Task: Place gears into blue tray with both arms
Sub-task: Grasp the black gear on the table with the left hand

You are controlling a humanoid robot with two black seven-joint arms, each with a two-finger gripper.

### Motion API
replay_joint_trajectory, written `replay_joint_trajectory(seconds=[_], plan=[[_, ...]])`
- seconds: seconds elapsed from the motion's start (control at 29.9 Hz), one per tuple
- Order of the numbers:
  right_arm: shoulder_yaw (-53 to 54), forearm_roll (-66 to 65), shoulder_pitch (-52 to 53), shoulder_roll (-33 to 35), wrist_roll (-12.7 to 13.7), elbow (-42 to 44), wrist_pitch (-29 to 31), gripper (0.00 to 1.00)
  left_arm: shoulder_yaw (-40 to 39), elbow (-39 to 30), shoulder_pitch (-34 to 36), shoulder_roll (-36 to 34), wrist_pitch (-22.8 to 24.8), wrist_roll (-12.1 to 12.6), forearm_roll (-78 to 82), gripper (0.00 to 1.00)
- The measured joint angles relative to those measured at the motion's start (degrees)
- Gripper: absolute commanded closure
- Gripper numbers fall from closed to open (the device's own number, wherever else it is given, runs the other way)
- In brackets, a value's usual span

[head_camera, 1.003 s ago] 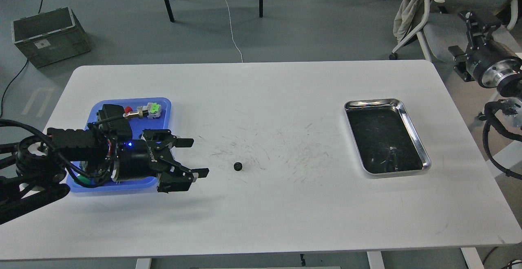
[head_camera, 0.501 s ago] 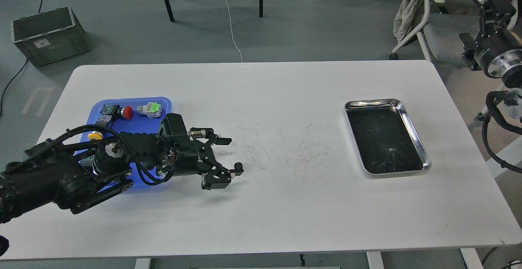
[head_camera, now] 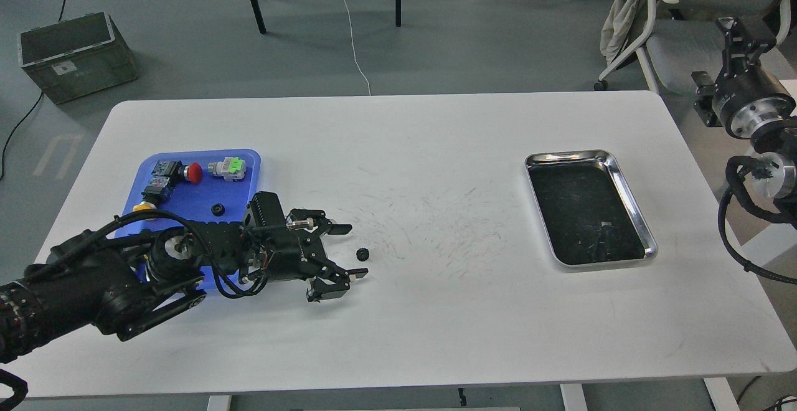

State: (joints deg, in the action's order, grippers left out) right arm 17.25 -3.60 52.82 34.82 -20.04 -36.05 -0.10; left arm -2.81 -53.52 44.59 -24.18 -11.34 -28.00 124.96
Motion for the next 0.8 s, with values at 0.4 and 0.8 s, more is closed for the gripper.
replay_joint_trajectory(seconds=[0.4, 0.8], plan=[[-0.3, 0.0, -0.1, 0.0, 0.0, -0.2, 0.0, 0.06, -0.1, 2.4, -1.7, 1.6, -0.8, 0.0, 0.0, 0.44], [-0.5, -0.1, -0.3, 0.0, -0.1, 0.1, 0.0, 0.06, -0.6, 5.5, -1.2, 3.2, -0.9, 0.0, 0.0, 0.50]])
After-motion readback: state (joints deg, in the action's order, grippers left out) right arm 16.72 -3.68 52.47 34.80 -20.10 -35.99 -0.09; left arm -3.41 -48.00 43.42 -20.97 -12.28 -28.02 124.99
